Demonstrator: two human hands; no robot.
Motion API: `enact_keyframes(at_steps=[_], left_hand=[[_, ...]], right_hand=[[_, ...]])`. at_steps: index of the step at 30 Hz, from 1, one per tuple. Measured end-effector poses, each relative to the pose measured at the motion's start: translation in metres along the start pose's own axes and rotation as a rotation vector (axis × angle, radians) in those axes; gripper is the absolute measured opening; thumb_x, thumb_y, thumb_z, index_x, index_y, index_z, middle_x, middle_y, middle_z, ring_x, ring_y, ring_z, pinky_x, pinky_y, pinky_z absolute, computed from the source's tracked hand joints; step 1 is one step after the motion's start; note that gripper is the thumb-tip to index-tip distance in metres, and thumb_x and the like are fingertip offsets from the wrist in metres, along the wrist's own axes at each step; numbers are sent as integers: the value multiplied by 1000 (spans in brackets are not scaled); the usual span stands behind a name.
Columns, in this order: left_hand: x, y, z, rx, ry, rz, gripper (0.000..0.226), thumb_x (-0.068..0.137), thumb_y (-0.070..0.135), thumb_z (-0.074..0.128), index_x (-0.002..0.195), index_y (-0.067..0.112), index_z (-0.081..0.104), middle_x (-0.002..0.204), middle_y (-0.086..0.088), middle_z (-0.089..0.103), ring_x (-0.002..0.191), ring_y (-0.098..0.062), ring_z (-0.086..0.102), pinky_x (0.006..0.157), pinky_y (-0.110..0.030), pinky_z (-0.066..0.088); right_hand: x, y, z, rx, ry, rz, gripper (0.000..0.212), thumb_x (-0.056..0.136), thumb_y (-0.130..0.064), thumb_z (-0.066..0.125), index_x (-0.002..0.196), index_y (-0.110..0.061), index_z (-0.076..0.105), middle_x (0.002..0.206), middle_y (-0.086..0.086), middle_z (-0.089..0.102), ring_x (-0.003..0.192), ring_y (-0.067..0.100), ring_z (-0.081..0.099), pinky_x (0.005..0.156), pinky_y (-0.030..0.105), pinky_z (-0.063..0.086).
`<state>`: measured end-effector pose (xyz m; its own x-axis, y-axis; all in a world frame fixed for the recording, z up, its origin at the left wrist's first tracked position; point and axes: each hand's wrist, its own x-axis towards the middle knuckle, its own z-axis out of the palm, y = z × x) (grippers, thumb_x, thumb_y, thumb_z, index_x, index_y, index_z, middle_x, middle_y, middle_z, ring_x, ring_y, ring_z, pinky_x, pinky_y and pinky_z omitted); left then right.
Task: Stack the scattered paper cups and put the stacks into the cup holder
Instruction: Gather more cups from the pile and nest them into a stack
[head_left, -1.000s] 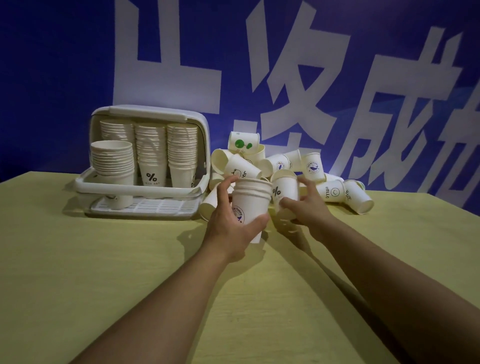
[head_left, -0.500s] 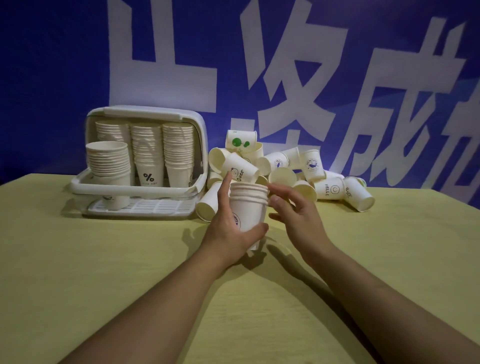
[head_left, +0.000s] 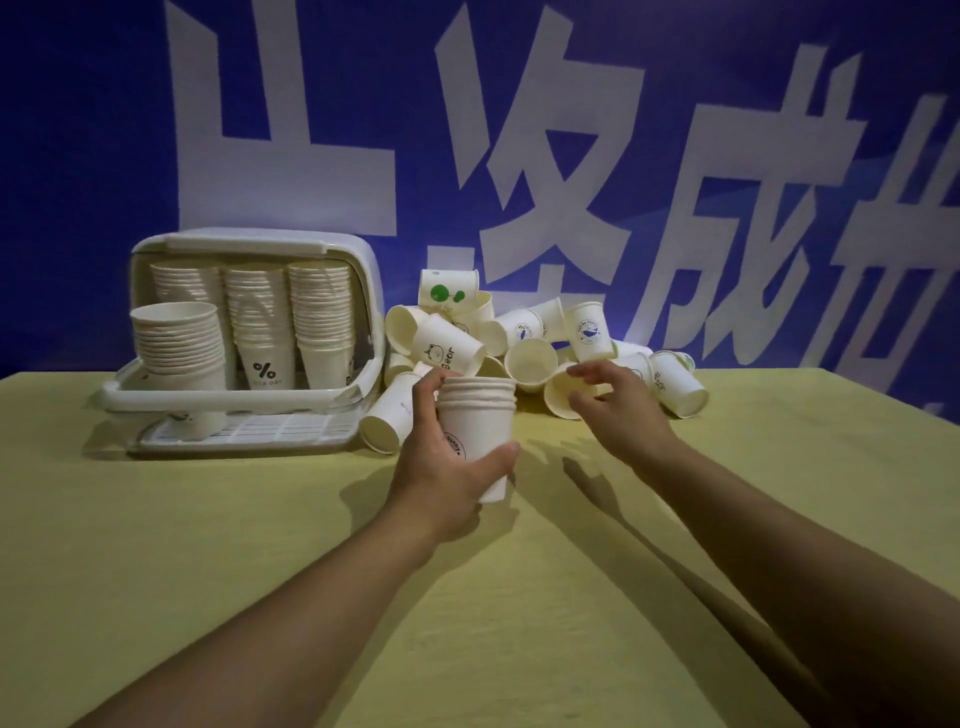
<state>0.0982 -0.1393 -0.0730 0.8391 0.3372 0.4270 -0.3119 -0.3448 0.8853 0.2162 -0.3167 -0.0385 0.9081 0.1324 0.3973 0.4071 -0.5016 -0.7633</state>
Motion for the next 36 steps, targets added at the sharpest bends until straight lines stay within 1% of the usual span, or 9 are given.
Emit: enact_keyframes(at_steps=[3,6,9,12,19,26,31,34,36], left_hand=[[8,12,30,2,-88,2,81,78,32,84,121,59,21,118,9,51,90,-12,60,53,-12,49],[22,24,67,71,-113,57,80,79,44,81,126,58,18,131,8,46,100,-21,60,81,-37,56],[37,25,105,28,-107,61,77,80,50,78,128,57,18,130,11,45,105,-21,59,89,-47,55],[48,15,138,-69,-79,31,74,81,47,79,128,57,22,129,8,48,106,-19,59,90,-47,56],[57,-11,161,-184,-125,34,71,76,43,83,116,68,30,126,20,52,102,1,61,80,-23,53],[56,-13,164,-207,-228,7,76,70,47,81,127,64,34,132,13,55,105,-13,65,89,-43,58],[58,-13,159,-205,-263,-14,78,76,41,85,132,62,35,135,11,54,109,-15,63,91,-46,58],[58,-11,159,-180,-305,-10,84,74,44,84,136,66,31,139,11,51,115,-17,60,93,-47,56],[58,-11,159,-163,-325,0,90,75,45,83,141,66,26,143,12,49,115,-14,59,91,-38,57]], right_hand=[[28,23,-32,-189,90,16,36,89,-21,70,125,-27,63,130,1,57,100,18,59,74,27,53],[47,50,-56,-333,155,68,41,89,-23,70,128,-25,58,135,6,52,115,27,53,97,43,51],[60,74,-70,-478,240,113,46,89,-29,70,132,-30,53,138,6,46,124,29,42,101,45,40],[71,99,-75,-474,294,156,49,89,-33,70,134,-33,51,144,5,43,130,30,38,105,47,36],[84,148,-80,-376,179,168,66,85,-37,74,144,-34,43,152,2,36,133,28,40,109,47,38],[88,145,-67,-398,170,154,59,85,-24,75,137,-29,49,137,4,47,114,26,55,90,32,50],[72,126,-87,-120,397,108,49,82,-26,74,124,-24,49,120,1,50,103,22,60,81,31,59],[55,103,-88,163,326,43,39,86,-20,69,118,-26,47,111,-6,52,95,20,64,76,37,62],[47,86,-82,319,235,-18,35,88,-18,67,116,-25,48,112,-4,53,97,20,65,77,36,62]])
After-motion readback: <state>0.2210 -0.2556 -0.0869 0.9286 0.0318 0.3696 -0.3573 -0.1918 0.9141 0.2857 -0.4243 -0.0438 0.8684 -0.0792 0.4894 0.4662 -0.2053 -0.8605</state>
